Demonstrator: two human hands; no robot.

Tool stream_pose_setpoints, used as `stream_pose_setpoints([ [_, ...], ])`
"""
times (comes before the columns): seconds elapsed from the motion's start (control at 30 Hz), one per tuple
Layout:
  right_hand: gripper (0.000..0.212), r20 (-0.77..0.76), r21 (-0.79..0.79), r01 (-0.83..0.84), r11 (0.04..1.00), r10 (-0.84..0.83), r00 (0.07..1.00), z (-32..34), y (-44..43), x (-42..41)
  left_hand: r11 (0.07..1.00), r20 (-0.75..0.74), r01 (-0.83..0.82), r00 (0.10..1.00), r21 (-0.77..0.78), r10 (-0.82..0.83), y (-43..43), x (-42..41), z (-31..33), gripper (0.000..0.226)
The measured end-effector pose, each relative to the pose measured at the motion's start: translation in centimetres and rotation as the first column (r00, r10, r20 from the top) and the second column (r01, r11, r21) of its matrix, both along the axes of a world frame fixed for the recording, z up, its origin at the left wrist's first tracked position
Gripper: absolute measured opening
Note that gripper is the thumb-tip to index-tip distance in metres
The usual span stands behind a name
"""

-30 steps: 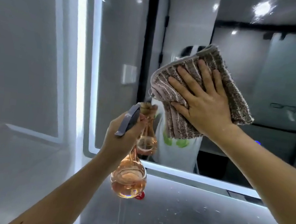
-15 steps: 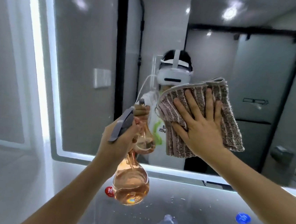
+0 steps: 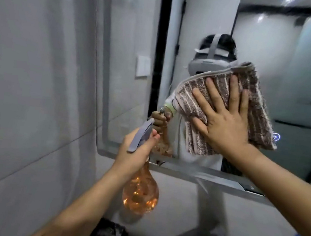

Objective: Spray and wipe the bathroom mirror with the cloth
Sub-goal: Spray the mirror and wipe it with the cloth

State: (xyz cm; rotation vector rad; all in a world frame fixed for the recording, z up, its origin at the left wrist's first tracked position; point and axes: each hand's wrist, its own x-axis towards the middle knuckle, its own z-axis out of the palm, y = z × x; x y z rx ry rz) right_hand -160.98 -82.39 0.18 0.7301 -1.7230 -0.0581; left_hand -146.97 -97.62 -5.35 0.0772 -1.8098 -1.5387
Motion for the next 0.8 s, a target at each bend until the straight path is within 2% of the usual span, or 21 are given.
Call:
stream_pose_setpoints([
  [0.07,0.063,0.013,0.007,-0.009,1.000,0.009,1.000,0.2,-0.7,0.2,0.999,0.019,0.012,1.000,0.033,-0.013,0.2,-0.1,-0.2,0.005],
  [0.17,0.062,0.004,0.043,-0.029,0.999,0.029,1.000,0.6,-2.6,0.6,0.999,0.075,0.007,0.997,0.047,-0.010,0.2,0.0,-0.9,0.011],
  [0.43,0.062,0.040,0.034,-0.044,0.998,0.042,0.998,0.5,-3.8,1.4,0.994,0.154,-0.079,0.986,0.072,0.067,-1.1,0.9,-2.9,0.008],
  [0.8,0.062,0.045,0.100,-0.029,0.995,0.025,0.999,-1.2,-4.1,1.4,0.997,0.110,-0.025,0.994,0.069,0.017,-0.9,0.1,-2.3,0.006],
])
